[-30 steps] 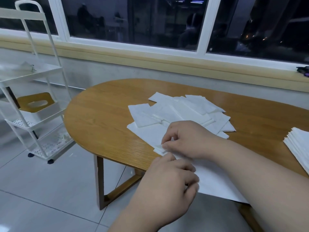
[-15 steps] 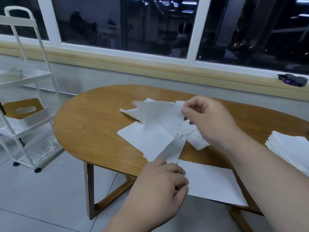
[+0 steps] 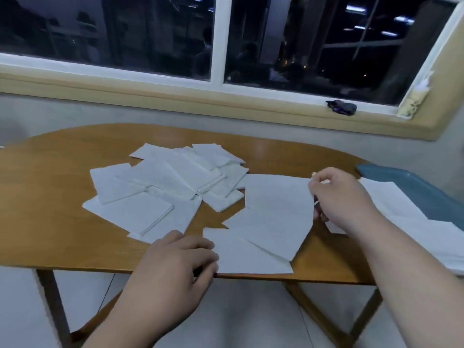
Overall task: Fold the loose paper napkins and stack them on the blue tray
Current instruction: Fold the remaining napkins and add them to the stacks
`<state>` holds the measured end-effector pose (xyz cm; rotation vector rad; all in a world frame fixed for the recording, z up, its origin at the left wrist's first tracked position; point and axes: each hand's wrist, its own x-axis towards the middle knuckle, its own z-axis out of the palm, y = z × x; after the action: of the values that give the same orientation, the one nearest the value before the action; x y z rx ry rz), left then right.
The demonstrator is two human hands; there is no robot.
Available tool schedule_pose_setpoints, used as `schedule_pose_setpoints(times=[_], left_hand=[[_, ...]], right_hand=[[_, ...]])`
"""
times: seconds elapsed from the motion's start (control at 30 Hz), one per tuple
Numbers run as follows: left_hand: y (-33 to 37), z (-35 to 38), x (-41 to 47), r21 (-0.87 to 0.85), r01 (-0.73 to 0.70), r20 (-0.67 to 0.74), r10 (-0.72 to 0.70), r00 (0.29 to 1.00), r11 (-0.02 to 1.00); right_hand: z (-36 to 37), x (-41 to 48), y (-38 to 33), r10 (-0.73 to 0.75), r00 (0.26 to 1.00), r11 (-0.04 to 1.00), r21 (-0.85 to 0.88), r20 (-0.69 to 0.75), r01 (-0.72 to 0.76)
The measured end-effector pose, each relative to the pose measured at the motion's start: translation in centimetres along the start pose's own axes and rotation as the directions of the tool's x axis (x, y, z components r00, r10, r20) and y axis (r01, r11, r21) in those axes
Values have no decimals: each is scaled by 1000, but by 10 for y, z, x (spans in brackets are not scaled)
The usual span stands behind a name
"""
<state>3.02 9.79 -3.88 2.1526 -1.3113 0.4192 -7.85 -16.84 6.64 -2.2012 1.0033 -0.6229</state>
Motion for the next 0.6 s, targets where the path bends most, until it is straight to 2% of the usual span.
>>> schedule_pose_setpoints(times=[0.1, 0.17, 0.27, 0.37, 0.47, 0.6], left_hand=[[3, 0, 2, 13, 38, 14, -38, 999, 999], [5, 0, 3, 13, 45, 26, -45, 999, 999], [10, 1, 7, 27, 33, 6, -33, 999, 999], [20, 1, 11, 29, -3, -7, 3, 1000, 1000], [29, 5, 15, -9, -64, 32, 65, 997, 998], [33, 13, 18, -19, -64, 108, 66, 992, 998]], right_hand=[[7, 3, 20, -65, 998, 932, -359, -25, 52], [12, -3, 24, -135, 991, 880, -458, 8, 123], [15, -22, 19, -224, 973, 864, -452, 48, 222], [20, -42, 26, -284, 942, 862, -384, 177, 332], [28, -54, 43, -284, 918, 870, -328, 276, 368], [30, -61, 62, -306, 916, 859, -340, 260, 383]])
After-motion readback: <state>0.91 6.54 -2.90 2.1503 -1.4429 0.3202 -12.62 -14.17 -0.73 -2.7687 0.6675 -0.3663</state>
